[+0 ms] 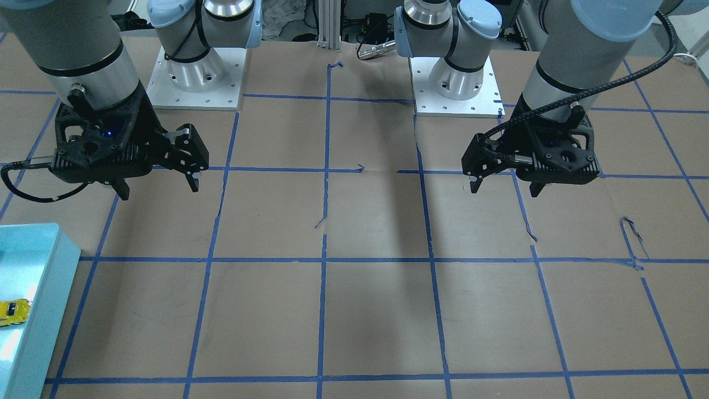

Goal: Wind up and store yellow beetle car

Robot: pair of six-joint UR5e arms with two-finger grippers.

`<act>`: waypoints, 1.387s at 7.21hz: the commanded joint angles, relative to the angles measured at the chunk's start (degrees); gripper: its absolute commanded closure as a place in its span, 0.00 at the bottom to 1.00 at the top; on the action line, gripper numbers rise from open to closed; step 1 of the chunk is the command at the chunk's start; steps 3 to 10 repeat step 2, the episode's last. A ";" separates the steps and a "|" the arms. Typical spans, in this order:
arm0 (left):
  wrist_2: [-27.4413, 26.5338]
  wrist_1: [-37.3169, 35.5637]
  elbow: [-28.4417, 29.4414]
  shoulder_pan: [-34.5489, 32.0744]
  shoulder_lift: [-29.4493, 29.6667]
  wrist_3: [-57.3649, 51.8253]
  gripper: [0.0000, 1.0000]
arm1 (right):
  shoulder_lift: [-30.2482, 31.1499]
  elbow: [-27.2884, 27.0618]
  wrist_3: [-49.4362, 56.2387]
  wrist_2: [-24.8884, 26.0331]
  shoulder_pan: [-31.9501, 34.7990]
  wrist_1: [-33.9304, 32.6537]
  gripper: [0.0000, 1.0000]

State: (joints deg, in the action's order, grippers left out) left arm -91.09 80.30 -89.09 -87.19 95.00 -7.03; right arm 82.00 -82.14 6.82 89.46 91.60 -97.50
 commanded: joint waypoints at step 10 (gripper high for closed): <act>0.03 -0.05 0.06 0.00 0.01 0.00 0.00 | 0.44 -1.00 -1.54 -0.43 0.07 0.56 0.00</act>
